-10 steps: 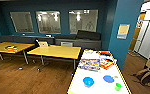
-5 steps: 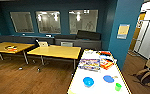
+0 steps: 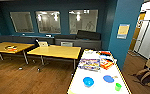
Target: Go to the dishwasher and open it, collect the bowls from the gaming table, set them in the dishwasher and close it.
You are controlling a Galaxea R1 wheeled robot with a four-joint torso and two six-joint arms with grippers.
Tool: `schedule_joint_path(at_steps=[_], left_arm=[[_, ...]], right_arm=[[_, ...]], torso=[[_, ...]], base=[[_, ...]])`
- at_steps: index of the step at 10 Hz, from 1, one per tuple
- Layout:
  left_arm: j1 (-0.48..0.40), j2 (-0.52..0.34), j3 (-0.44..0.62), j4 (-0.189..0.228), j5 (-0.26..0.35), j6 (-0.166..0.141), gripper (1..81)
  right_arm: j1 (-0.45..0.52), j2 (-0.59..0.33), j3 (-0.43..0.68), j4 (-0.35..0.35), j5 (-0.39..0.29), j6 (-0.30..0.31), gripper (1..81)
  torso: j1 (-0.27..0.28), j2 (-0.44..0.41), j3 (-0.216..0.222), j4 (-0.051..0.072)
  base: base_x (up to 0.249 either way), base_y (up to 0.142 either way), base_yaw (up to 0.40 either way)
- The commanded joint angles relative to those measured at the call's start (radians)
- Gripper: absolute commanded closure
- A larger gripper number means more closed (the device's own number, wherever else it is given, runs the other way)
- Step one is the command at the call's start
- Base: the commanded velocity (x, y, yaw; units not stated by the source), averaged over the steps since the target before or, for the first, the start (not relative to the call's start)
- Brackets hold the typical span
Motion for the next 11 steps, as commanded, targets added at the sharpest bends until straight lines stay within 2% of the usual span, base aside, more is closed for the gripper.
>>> schedule_joint_path(at_steps=[1, 5, 8, 11], left_arm=[[-0.053, -0.015, -0.007, -0.017, 0.067, 0.012, 1.0], [-0.066, -0.001, -0.019, -0.019, 0.067, 0.011, 1.0], [-0.064, 0.013, -0.026, -0.019, 0.066, 0.011, 1.0], [-0.064, 0.073, -0.132, -0.02, 0.064, 0.011, 1.0]], right_arm=[[0.116, -0.221, 0.192, 0.005, -0.031, 0.088, 1.0], [0.22, -0.392, 0.345, 0.006, -0.033, 0.157, 1.0], [0.301, -0.481, 0.419, 0.003, -0.047, 0.199, 1.0], [0.384, -0.533, 0.471, 0.004, -0.105, 0.22, 1.0]], torso=[[0.0, 0.0, 0.0, 0.0], [0.0, 0.0, 0.0, 0.0], [0.0, 0.0, 0.0, 0.0], [0.0, 0.0, 0.0, 0.0]], base=[[0.0, 0.0, 0.0], [0.0, 0.0, 0.0], [0.0, 0.0, 0.0], [0.0, 0.0, 0.0]])
